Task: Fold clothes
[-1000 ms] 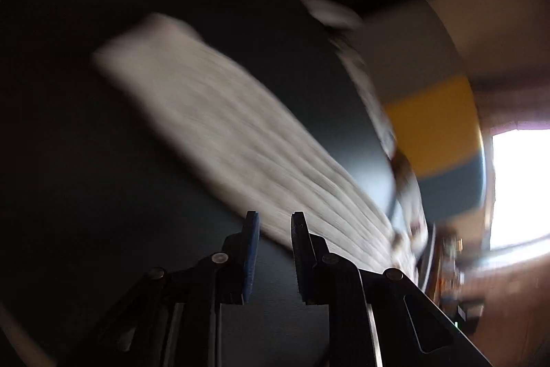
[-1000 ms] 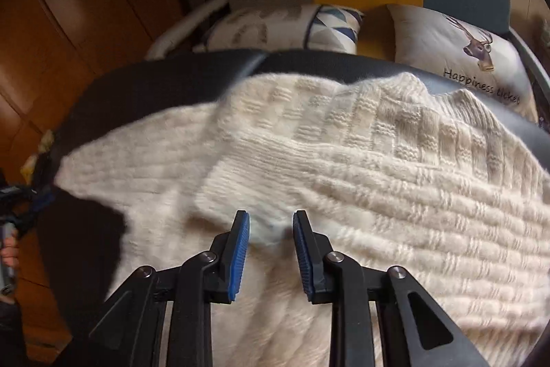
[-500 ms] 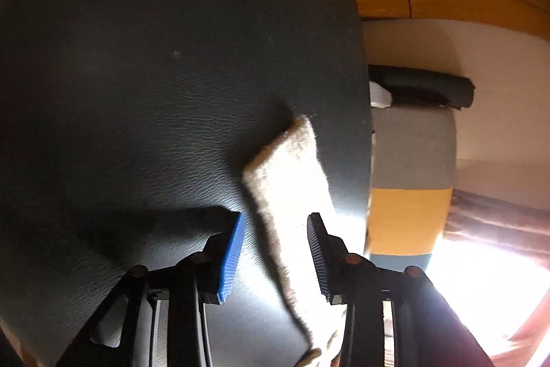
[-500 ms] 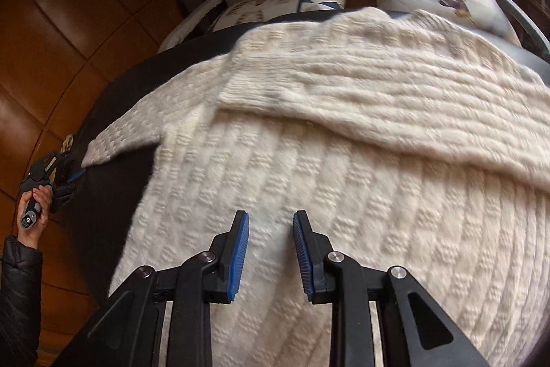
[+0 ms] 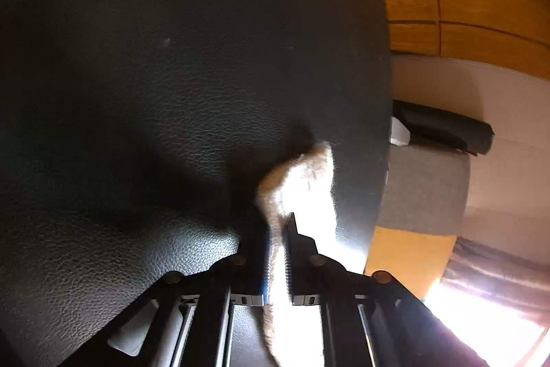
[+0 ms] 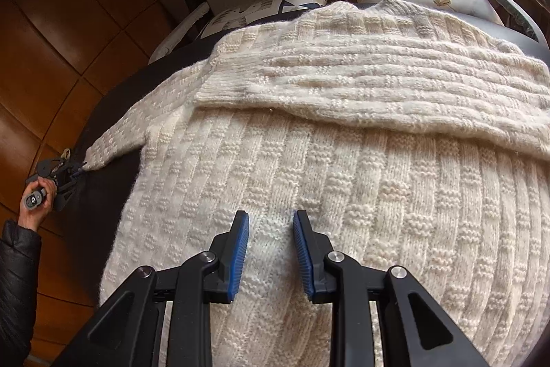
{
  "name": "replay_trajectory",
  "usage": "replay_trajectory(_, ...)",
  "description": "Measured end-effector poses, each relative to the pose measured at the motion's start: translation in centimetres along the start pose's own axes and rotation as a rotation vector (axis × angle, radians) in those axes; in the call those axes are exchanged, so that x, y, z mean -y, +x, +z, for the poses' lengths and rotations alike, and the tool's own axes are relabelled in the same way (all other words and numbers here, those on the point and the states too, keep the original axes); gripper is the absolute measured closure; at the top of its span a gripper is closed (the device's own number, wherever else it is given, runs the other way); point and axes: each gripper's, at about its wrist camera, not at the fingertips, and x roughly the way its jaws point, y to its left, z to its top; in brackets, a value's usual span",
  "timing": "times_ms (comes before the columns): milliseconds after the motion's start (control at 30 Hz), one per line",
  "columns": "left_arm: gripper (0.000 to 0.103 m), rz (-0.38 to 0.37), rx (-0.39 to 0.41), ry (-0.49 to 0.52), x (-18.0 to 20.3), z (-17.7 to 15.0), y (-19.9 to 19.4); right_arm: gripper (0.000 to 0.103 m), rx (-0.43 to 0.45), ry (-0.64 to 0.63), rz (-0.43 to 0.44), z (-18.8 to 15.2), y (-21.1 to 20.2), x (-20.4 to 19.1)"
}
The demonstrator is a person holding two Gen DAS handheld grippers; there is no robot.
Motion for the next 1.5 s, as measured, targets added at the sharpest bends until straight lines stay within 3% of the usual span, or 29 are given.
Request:
replay_trajectory(200, 0.097, -0.008, 0.001, 0.06, 2.3, -1.7, 0.1, 0.076, -0.025, 0.023, 0.021, 0.5, 0.0, 0.3)
replay_trajectory(367, 0.097, -0.076, -0.067, 0.199, 7.5, -6.8, 1.2, 0.076, 0.015, 0.075, 0.028, 1.0, -1.4, 0.9)
replay_trajectory(600, 0.097, -0.139, -0.219, 0.431, 15.6, -18.3, 4.8, 0.076, 0.065, 0.137, 0.03, 0.8, -4.0, 3.7)
replay_trajectory(833, 0.097, -0.112, -0.392, 0.636, 21.2, -32.3, 12.1, 0.076, 0.088, 0.23, 0.002, -1.1, -5.9, 8.3)
replay_trajectory(1000, 0.097, -0.059, -0.514, 0.774, 21.2, -43.0, 16.4, 0.076, 0.094, 0.259, -0.014, -1.9, -7.0, 10.5)
replay_trajectory(1200, 0.097, 0.035, -0.599, 0.942, 16.7, -53.6, 16.2, 0.076, 0.091, 0.254, -0.019, -2.5, -7.2, 11.9)
replay_trajectory(1267, 0.097, 0.066, -0.633, 0.969, 14.6, -55.5, 16.0, 0.076, 0.101, 0.237, -0.009, -2.4, -7.4, 11.7)
replay_trajectory(1333, 0.096, 0.09, -0.655, 0.999, 13.5, -56.6, 17.1, 0.066, 0.113, 0.219, 0.003, -2.2, -7.6, 11.5)
replay_trajectory(1400, 0.093, 0.103, -0.679, 1.011, 13.0, -57.1, 17.7, 0.062, 0.139, 0.234, 0.068, -1.8, -8.0, 11.5)
replay_trajectory(1500, 0.069, 0.077, -0.715, 1.02, 12.7, -56.9, 16.5, 0.057, 0.204, 0.31, 0.213, -0.6, -8.2, 12.1)
